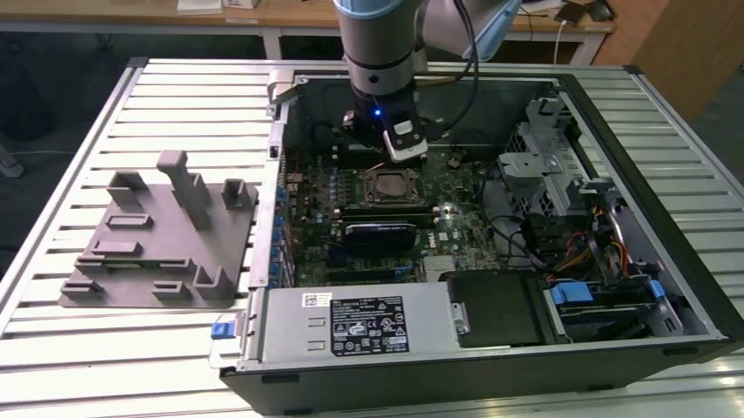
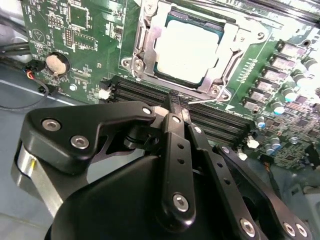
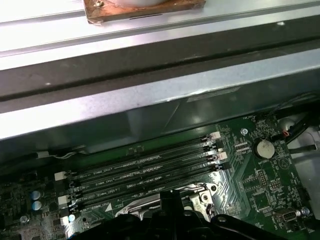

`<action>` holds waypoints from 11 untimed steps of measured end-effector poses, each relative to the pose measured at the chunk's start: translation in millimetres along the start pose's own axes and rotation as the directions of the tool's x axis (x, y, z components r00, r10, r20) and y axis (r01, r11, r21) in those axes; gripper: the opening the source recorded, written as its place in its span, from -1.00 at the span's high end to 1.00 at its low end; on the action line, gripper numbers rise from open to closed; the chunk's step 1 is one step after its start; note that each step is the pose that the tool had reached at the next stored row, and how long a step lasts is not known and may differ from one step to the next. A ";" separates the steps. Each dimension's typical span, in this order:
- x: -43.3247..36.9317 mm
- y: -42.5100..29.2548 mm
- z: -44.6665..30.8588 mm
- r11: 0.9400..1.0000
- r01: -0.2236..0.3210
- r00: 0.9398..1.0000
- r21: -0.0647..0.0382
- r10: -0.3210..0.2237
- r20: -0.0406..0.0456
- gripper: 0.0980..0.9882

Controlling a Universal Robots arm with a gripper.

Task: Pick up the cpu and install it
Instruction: 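Install the first cpu locking lever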

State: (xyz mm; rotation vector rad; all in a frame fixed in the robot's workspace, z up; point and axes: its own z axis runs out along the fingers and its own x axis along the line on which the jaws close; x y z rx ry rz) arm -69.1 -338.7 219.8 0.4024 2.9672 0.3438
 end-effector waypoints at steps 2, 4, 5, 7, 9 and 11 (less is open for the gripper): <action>-0.6 1.3 0.9 1.000 -0.001 1.000 0.000 0.001 0.000 0.98; -1.5 3.1 1.9 1.000 -0.001 1.000 0.001 0.001 0.000 0.98; -2.4 3.8 2.5 1.000 -0.001 1.000 0.002 0.001 0.001 0.98; -4.8 5.0 3.4 1.000 -0.003 1.000 0.004 0.003 0.002 0.98; -7.0 6.1 4.4 1.000 -0.004 1.000 0.008 0.004 0.003 0.98; -8.2 6.7 5.2 1.000 -0.007 1.000 0.013 0.007 0.005 0.98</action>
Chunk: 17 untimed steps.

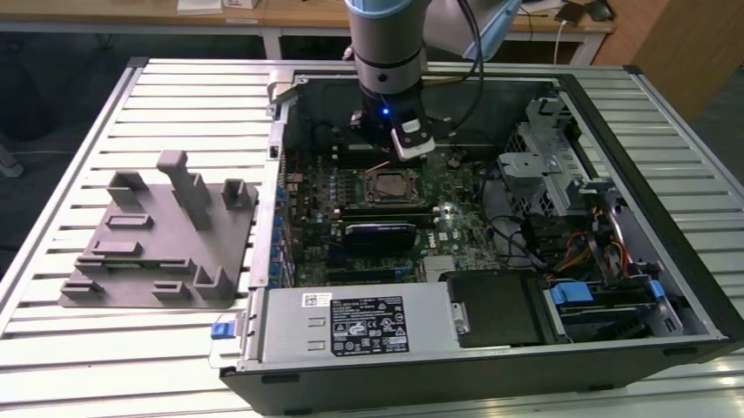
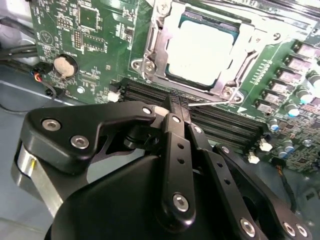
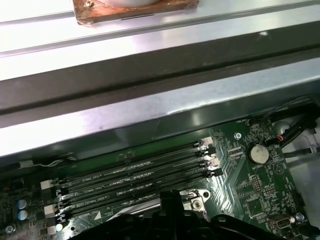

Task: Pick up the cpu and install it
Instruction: 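Install the first cpu locking lever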

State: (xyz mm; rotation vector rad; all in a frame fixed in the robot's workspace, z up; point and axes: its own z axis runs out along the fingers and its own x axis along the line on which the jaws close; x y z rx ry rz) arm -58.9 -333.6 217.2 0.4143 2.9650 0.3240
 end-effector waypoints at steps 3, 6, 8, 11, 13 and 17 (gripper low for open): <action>0.0 0.1 1.0 1.000 -0.013 1.000 0.012 0.013 0.006 0.98; 0.1 -0.1 2.3 0.999 -0.039 0.999 0.024 0.038 0.016 0.98; 0.2 -0.1 3.0 0.998 -0.061 0.998 0.028 0.060 0.021 0.98; 0.6 1.6 3.8 0.996 -0.079 0.997 0.031 0.078 0.027 0.98; 1.5 4.5 4.4 0.996 -0.081 0.996 0.032 0.080 0.027 0.98; 2.7 8.3 5.4 0.996 -0.081 0.996 0.033 0.080 0.028 0.98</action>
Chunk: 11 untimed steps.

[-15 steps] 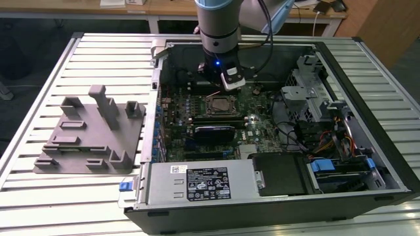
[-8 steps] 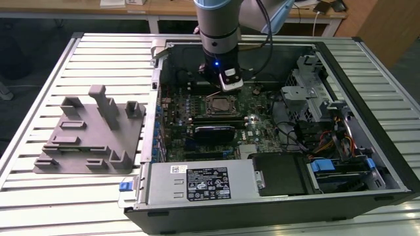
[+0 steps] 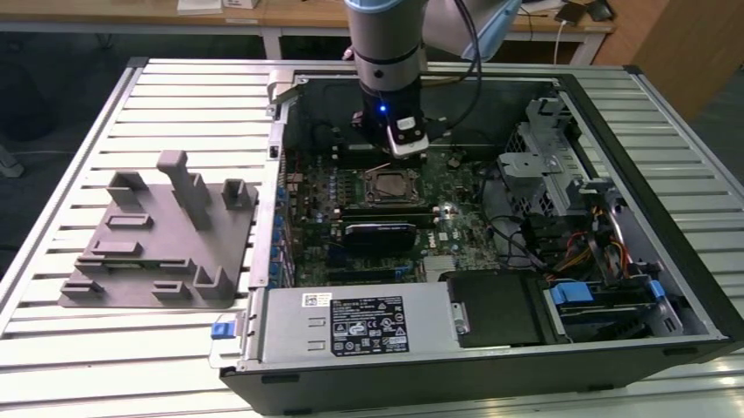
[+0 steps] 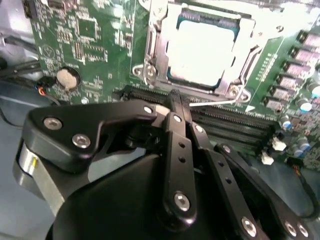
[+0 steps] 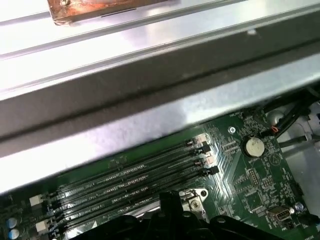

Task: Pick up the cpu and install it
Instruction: 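Install the first cpu locking lever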

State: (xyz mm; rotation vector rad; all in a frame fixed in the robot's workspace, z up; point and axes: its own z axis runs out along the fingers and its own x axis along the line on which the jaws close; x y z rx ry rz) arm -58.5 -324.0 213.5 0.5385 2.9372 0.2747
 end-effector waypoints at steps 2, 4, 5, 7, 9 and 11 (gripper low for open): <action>0.3 0.6 0.6 1.000 -0.001 1.000 0.000 0.001 0.000 0.98; 0.4 0.5 1.1 1.000 -0.006 1.000 0.002 0.006 0.002 0.98; 0.4 0.4 1.5 1.000 -0.009 1.000 0.002 0.009 0.003 0.98; 0.6 0.2 2.6 1.000 -0.015 1.000 0.002 0.015 0.008 0.98; 0.7 0.0 3.6 1.000 -0.022 1.000 0.000 0.022 0.017 0.98; 0.8 0.1 4.5 1.000 -0.027 0.999 -0.002 0.028 0.025 0.98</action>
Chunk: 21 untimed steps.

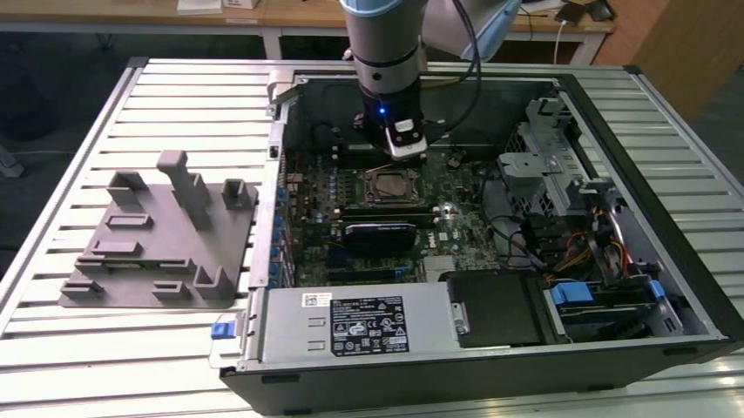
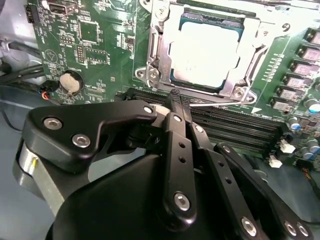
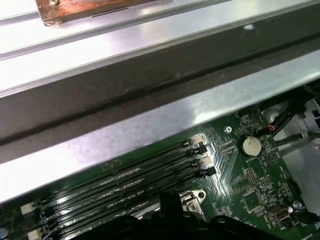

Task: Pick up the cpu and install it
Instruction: 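Install the first cpu locking lever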

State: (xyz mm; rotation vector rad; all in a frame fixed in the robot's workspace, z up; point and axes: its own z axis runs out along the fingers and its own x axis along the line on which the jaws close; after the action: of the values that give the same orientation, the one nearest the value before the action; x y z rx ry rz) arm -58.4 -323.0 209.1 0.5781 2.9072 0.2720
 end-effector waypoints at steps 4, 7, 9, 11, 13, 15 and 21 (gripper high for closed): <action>1.4 2.3 1.1 1.000 -0.005 1.000 0.000 0.005 0.003 0.98; 2.1 3.7 1.6 1.000 -0.009 1.000 0.000 0.009 0.005 0.98; 2.5 4.1 2.2 1.000 -0.017 1.000 0.001 0.017 0.006 0.98; 2.9 4.3 2.8 1.000 -0.029 1.000 0.003 0.029 0.009 0.98; 3.8 4.3 3.5 0.999 -0.045 0.999 0.005 0.045 0.013 0.98; 5.5 4.7 4.0 0.998 -0.056 0.998 0.006 0.056 0.015 0.98; 9.3 5.2 5.7 0.997 -0.073 0.997 0.008 0.073 0.019 0.98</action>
State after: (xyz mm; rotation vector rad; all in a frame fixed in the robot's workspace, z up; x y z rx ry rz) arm -64.0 -313.8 203.6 0.6858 2.8744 0.2617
